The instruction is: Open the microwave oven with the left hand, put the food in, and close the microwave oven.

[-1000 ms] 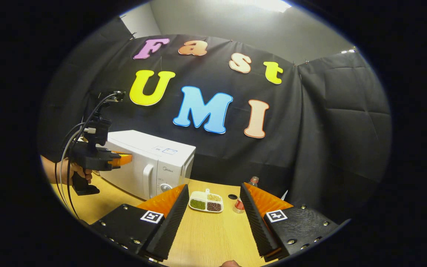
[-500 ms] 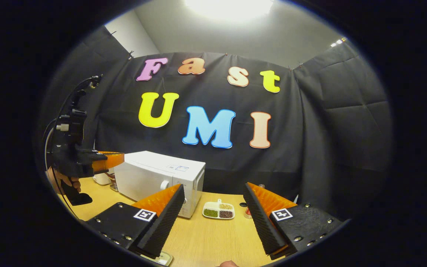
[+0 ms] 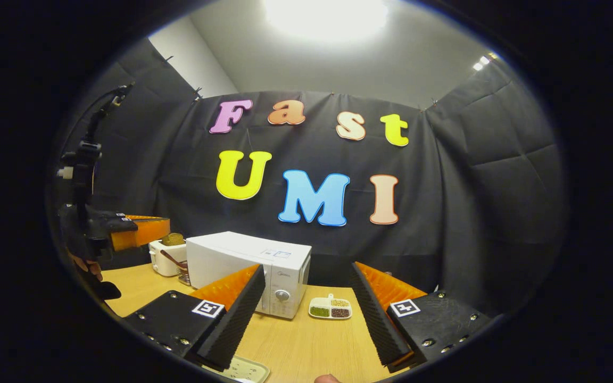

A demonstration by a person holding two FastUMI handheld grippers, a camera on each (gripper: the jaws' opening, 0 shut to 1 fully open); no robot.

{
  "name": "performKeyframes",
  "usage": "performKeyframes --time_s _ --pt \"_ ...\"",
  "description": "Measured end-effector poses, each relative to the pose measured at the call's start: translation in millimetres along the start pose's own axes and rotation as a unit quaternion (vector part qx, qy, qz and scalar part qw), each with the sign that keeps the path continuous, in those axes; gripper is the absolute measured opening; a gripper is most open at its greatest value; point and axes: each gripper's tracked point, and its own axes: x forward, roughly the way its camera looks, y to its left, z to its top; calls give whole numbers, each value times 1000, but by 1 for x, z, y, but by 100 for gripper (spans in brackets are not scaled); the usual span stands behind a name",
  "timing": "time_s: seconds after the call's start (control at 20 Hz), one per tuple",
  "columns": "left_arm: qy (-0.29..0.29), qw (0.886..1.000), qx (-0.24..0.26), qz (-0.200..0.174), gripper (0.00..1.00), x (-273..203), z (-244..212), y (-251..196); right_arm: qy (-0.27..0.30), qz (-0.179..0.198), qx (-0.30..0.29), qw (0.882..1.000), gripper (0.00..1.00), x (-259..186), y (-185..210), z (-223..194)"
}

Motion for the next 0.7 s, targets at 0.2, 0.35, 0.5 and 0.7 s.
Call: performKeyframes --time_s 0.2,0.35,0.5,0.7 --pt "-3 1000 4 10 9 -36 -2 17 -5 -14 5 1000 97 -13 12 7" --pt "-3 1000 1 13 8 -56 -6 29 -9 -25 7 1000 97 -26 22 10" --pt "-6 1000 -2 15 27 -68 -4 38 -11 -30 7 999 97 -34 30 11" --pt "-15 1000 -12 19 84 -76 0 46 -12 -34 12 999 97 -41 36 14"
